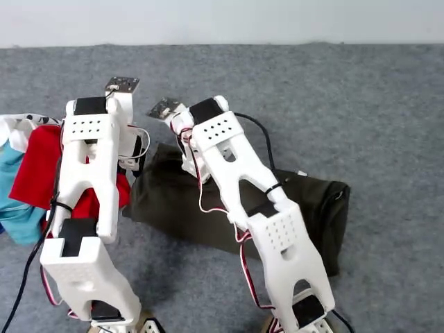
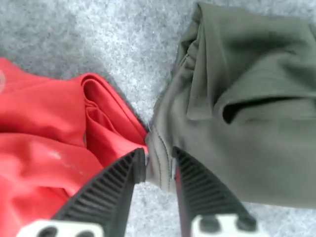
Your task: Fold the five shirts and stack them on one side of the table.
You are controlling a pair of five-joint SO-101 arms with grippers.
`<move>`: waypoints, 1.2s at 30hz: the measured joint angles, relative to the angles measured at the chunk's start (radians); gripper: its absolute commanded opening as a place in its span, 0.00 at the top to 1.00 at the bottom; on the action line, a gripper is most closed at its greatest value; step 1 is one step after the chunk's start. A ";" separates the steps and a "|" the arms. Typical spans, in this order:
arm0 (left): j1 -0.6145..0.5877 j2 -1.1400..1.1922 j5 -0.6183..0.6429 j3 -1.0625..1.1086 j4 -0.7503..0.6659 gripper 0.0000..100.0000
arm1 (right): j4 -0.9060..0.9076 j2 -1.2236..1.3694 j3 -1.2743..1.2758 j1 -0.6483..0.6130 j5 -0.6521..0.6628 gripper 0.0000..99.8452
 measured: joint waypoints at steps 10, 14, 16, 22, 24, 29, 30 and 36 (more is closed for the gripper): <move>0.000 0.000 0.000 0.000 0.000 0.90 | 0.000 -0.101 0.163 -0.009 0.000 0.98; 0.000 0.000 0.000 0.000 0.000 0.90 | -0.006 -0.078 0.166 -0.017 -0.002 0.85; 0.000 0.000 0.000 0.000 0.000 0.90 | -0.008 -0.064 0.166 -0.020 -0.002 0.80; -0.003 -0.002 -0.005 0.000 0.000 0.90 | 0.002 -0.074 0.167 -0.101 -0.025 0.82; -0.018 -0.005 -0.005 0.000 0.000 0.90 | 0.002 -0.109 0.167 -0.110 -0.028 0.82; -0.057 -0.009 -0.005 0.005 -0.011 0.90 | -0.006 -0.242 0.166 -0.097 -0.034 0.82; -0.064 -0.009 -0.005 0.005 -0.012 0.90 | -0.011 -0.247 0.166 -0.074 -0.048 0.82; -0.072 -0.009 -0.005 0.005 -0.012 0.90 | -0.147 -0.249 0.166 0.063 -0.100 0.82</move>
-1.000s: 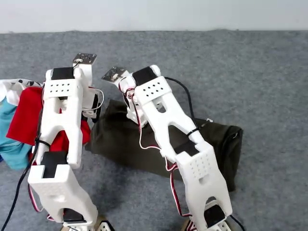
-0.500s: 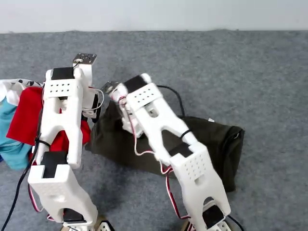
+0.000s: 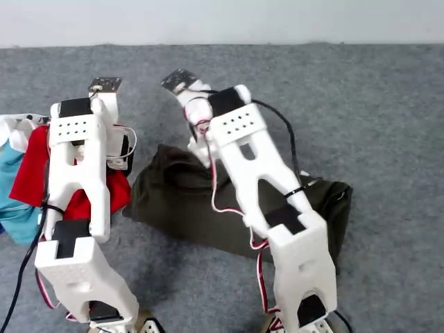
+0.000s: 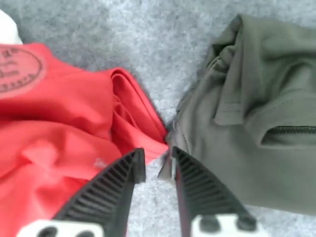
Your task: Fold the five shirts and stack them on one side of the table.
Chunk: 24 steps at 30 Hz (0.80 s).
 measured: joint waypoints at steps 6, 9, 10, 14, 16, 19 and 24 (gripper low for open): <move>-0.003 0.000 0.005 0.000 0.000 0.90 | -0.097 0.106 0.000 0.002 -0.003 0.82; -0.006 0.000 0.003 0.000 0.000 0.90 | -0.092 0.140 0.000 0.005 0.006 0.82; -0.008 0.000 0.000 0.000 0.000 0.90 | -0.081 0.144 0.000 0.005 0.015 0.82; -0.032 0.000 0.002 0.000 -0.021 0.90 | -0.026 0.143 0.000 -0.043 0.032 0.82; -0.049 0.000 0.005 0.000 -0.023 0.90 | 0.006 0.144 0.000 -0.075 0.032 0.82; -0.075 0.000 0.005 0.000 -0.023 0.90 | 0.037 0.144 0.000 -0.127 0.032 0.82; -0.080 0.000 0.005 0.000 -0.023 0.90 | 0.054 0.161 0.006 -0.195 0.035 0.82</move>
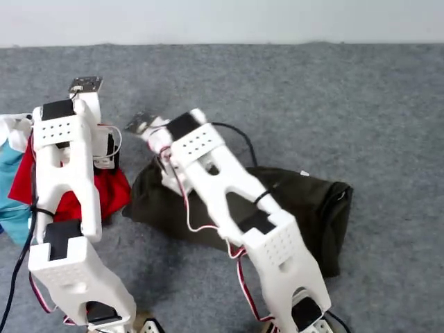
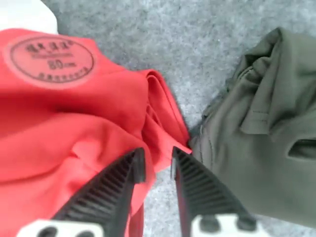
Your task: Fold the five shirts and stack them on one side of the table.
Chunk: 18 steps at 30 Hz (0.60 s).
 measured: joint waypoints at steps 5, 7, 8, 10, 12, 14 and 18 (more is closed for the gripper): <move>0.000 0.000 0.000 0.000 0.000 0.90 | -0.012 0.086 0.008 -0.002 0.000 0.82; 0.000 0.000 0.000 0.000 0.000 0.90 | -0.015 0.115 0.008 -0.002 0.000 0.82; 0.000 0.000 0.000 0.000 0.000 0.90 | -0.015 0.118 0.008 -0.008 0.000 0.82; 0.000 0.000 0.000 0.000 0.000 0.90 | -0.005 0.118 0.008 -0.023 0.000 0.82; 0.000 0.000 0.000 0.000 0.000 0.90 | 0.011 0.115 0.008 -0.037 0.000 0.82; 0.000 0.000 0.000 0.000 0.000 0.90 | 0.032 0.092 0.008 -0.046 0.000 0.82; 0.000 0.000 0.000 0.000 0.000 0.90 | 0.061 -0.009 0.008 -0.040 -0.002 0.82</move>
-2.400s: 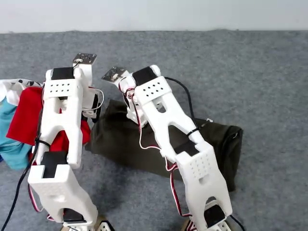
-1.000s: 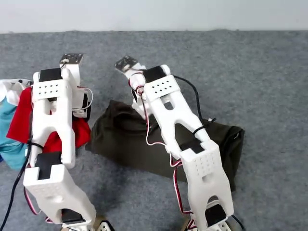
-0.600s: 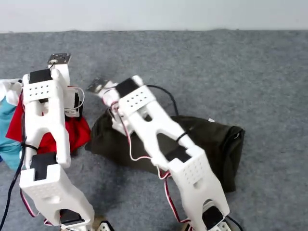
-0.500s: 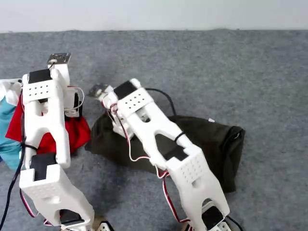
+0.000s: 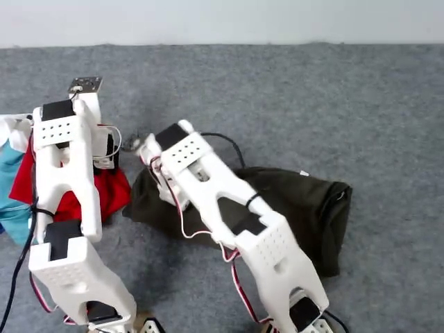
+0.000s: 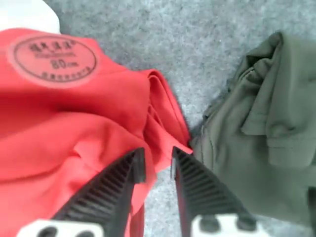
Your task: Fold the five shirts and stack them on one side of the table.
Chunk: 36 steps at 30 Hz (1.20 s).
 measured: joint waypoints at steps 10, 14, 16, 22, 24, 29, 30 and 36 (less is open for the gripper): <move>0.002 0.000 0.000 0.000 0.000 0.90 | -0.110 -0.120 0.005 0.169 0.000 0.82; 0.002 0.000 0.000 0.000 0.000 0.90 | -0.238 -0.048 0.005 0.166 -0.002 0.82; 0.002 0.000 0.000 0.000 0.000 0.90 | -0.285 -0.028 0.005 0.147 -0.002 0.82; 0.002 0.000 0.000 0.000 0.000 0.90 | -0.324 0.005 0.005 0.037 -0.002 0.82; 0.002 0.000 0.000 0.000 0.000 0.90 | -0.324 0.044 0.005 0.023 -0.002 0.82; 0.002 0.000 0.000 0.000 0.000 0.90 | -0.318 0.126 0.003 -0.008 0.000 0.82; 0.002 0.000 -0.005 0.000 0.000 0.90 | -0.313 0.126 0.003 -0.012 -0.002 0.82; -0.002 0.000 -0.005 0.000 0.000 0.90 | -0.229 0.127 -0.087 -0.014 -0.002 0.82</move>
